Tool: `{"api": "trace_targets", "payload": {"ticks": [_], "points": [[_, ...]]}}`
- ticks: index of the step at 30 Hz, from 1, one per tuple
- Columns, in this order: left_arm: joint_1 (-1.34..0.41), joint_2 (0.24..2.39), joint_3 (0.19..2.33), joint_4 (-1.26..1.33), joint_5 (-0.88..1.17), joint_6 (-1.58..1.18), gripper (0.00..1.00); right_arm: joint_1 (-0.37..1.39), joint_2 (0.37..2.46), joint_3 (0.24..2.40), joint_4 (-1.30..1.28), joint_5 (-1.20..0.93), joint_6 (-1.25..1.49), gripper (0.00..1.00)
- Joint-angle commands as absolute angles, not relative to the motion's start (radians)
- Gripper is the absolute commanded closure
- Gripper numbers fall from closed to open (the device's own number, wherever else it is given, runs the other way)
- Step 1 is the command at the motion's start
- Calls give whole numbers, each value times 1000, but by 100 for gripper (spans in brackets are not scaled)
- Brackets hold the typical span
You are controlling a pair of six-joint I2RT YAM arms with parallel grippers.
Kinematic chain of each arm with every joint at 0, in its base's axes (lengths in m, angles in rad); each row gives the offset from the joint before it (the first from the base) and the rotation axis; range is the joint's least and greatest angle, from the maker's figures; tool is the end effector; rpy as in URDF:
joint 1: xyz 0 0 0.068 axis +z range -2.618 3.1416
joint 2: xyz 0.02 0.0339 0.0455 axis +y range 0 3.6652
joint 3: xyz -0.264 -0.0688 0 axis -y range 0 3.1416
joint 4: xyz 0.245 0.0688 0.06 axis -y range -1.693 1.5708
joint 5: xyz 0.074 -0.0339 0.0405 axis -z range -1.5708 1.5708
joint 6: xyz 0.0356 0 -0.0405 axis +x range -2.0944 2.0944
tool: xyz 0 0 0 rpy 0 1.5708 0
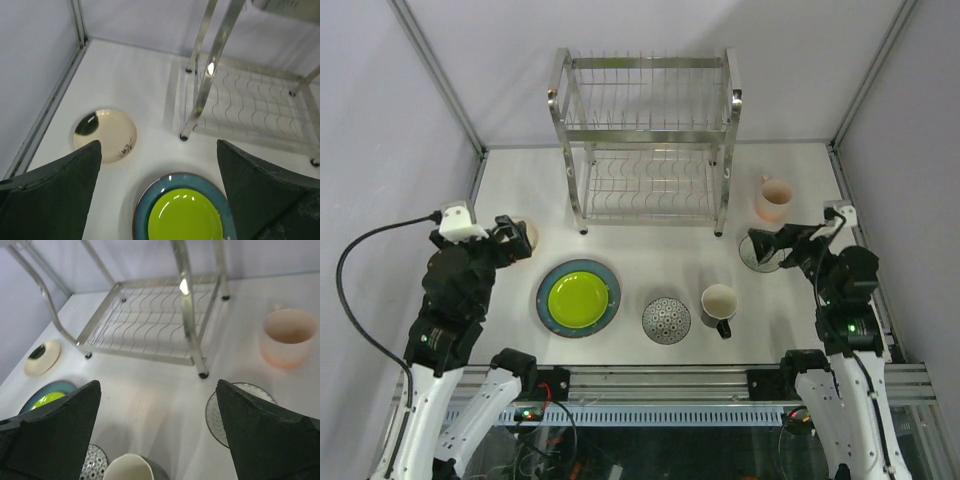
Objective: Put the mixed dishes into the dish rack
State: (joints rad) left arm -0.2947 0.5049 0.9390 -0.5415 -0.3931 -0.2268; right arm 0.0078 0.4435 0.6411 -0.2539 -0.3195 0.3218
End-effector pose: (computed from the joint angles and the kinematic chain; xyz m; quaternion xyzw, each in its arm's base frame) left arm 0.0922 -0.0137 0.3872 -0.1056 0.7337 -0.0285 0.6706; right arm 0.1175 0.0121 0.3276 0.0043 0.7257 0.2253 0.6500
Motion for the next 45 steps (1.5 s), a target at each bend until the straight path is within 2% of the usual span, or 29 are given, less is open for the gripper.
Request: {"api": "trace_targets", "payload": {"ticks": [1, 5, 9, 11, 13, 18, 19, 22, 26, 30, 35, 38, 45], "points": [[-289, 563, 1002, -600, -326, -224, 0, -1, 576, 677, -156, -543, 348, 4], [-289, 606, 997, -570, -228, -200, 0, -1, 688, 677, -86, -576, 294, 5], [-289, 647, 999, -586, -241, -270, 0, 5, 810, 679, 24, -580, 226, 6], [-288, 654, 997, -589, -220, -295, 0, -2, 895, 692, 81, -604, 227, 9], [-288, 659, 1004, -605, -227, -338, 0, -29, 1001, 730, 125, -668, 255, 18], [-288, 646, 1003, -602, -205, -384, 0, -118, 1211, 804, 284, -801, 415, 60], [-290, 641, 997, -600, -202, -393, 0, -136, 1251, 812, 337, -819, 458, 64], [-290, 632, 979, -589, -195, -411, 0, -161, 1345, 865, 376, -857, 574, 69], [-289, 636, 964, -586, -189, -436, 0, -151, 1480, 961, 382, -860, 688, 85], [-289, 654, 959, -577, -203, -444, 0, -139, 1570, 1033, 386, -861, 740, 86], [-275, 757, 987, -589, -363, -414, 0, -113, 1578, 1062, 330, -852, 728, 84], [-223, 885, 1034, -549, -293, -388, 0, -88, 1544, 1062, 248, -828, 673, 75], [-196, 1144, 1139, -347, -135, -342, 0, -59, 1441, 987, 143, -756, 615, 59]]}}
